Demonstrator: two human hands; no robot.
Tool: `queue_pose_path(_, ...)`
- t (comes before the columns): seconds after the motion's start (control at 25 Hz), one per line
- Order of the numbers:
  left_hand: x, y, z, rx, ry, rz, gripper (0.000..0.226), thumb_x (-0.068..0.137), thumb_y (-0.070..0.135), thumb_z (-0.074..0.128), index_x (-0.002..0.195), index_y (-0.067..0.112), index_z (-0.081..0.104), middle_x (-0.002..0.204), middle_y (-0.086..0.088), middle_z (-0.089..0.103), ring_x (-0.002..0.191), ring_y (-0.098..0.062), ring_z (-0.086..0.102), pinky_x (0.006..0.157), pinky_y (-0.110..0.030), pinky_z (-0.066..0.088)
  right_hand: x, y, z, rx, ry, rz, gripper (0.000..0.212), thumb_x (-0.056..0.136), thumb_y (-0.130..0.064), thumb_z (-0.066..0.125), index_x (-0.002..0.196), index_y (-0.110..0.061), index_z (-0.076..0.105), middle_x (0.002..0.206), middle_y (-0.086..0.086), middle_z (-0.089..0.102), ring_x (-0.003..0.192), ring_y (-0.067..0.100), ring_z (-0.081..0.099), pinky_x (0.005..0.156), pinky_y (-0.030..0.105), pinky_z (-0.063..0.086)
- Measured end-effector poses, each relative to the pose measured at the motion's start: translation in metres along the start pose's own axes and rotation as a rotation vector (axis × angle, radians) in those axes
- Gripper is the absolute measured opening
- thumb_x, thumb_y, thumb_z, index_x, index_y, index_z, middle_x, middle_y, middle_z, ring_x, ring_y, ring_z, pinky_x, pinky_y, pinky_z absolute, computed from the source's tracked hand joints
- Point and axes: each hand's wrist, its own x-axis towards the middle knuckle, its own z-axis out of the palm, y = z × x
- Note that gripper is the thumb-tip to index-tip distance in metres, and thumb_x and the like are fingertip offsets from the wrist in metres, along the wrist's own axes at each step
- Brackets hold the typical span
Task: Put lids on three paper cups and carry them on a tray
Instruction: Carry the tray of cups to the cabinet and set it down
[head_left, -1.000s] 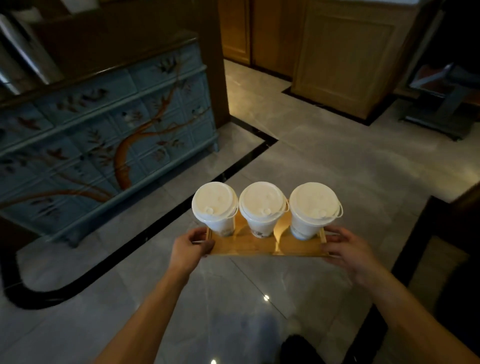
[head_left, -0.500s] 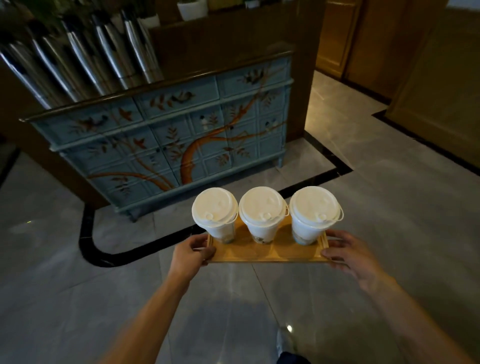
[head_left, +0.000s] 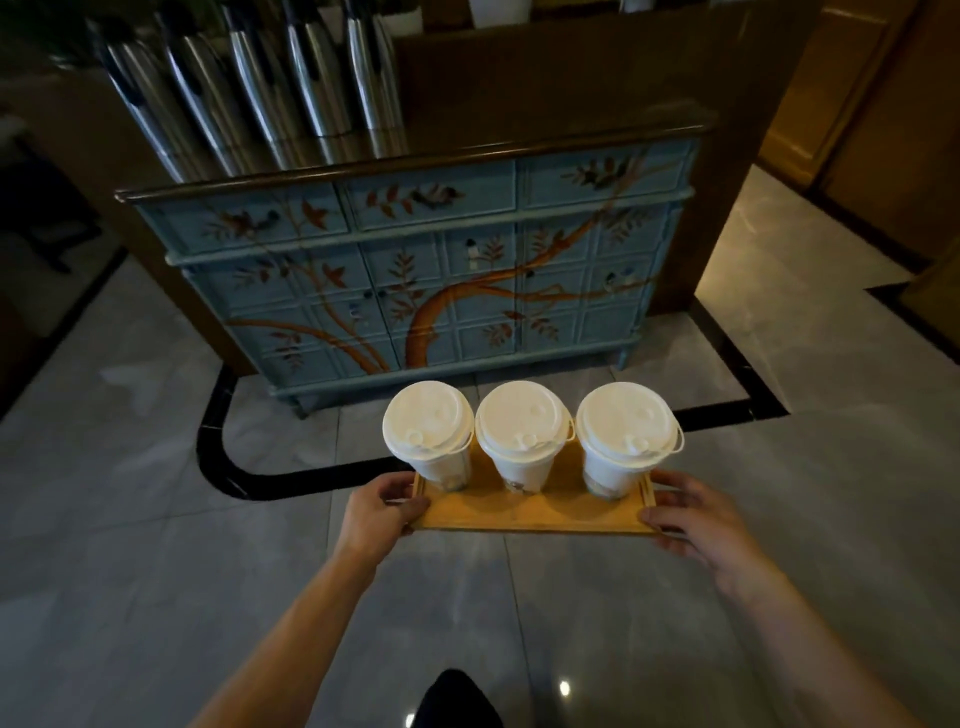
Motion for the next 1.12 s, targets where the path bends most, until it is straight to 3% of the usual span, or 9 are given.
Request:
queue_pose_path(0.36,0.124,0.038,-0.007,-0.033,0.013,-0.016,0.028,0.085,0.005,0.074,0.108,0.019,0.067,0.095,-0.003,0.068,0.085,-0.020,0.068,0.064,-0.026,0.057,0.111,-0.063,0.047,-0.023,0.017,-0.004,0.043,0.075,0.011,0.072,0.099,-0.024,0.065,0.086,0.006,0.070,0.078,0.023,0.068,0.064,0.035,0.054)
queue_pose_path(0.6,0.229,0.085,-0.034,-0.020,-0.009,-0.002,0.029,0.084,0.008,0.074,0.103,0.028,0.065,0.093,0.006,0.069,0.083,-0.010,0.067,0.055,-0.014,0.050,0.196,-0.123,0.098,-0.020,0.043,-0.019,0.042,0.074,0.010,0.073,0.099,-0.023,0.066,0.082,0.003,0.070,0.079,0.022,0.068,0.063,0.034,0.055)
queue_pose_path(0.72,0.278,0.110,-0.046,-0.018,-0.008,0.031,0.028,0.083,0.006,0.075,0.098,0.028,0.067,0.087,0.005,0.071,0.077,-0.011,0.068,0.057,-0.018,0.053,0.236,-0.157,0.121,-0.015,0.028,-0.042,0.043,0.074,0.010,0.073,0.100,-0.023,0.068,0.082,0.005,0.068,0.077,0.022,0.067,0.054,0.030,0.056)
queue_pose_path(0.88,0.334,0.144,-0.054,-0.033,0.006,0.062,0.025,0.083,0.006,0.075,0.102,0.021,0.068,0.086,0.002,0.070,0.076,-0.016,0.067,0.062,-0.028,0.057,0.285,-0.201,0.140,-0.015,0.016,-0.066,0.043,0.074,0.011,0.072,0.097,-0.024,0.069,0.083,0.005,0.068,0.081,0.023,0.068,0.065,0.035,0.060)
queue_pose_path(1.12,0.404,0.192,-0.052,-0.062,0.049,0.110,0.027,0.083,0.003,0.074,0.104,0.019,0.068,0.083,0.006,0.071,0.067,-0.006,0.067,0.055,-0.019,0.056,0.348,-0.264,0.156,-0.003,0.005,-0.130,0.039,0.075,0.010,0.071,0.091,-0.026,0.070,0.076,-0.001,0.070,0.073,0.017,0.067,0.052,0.025,0.057)
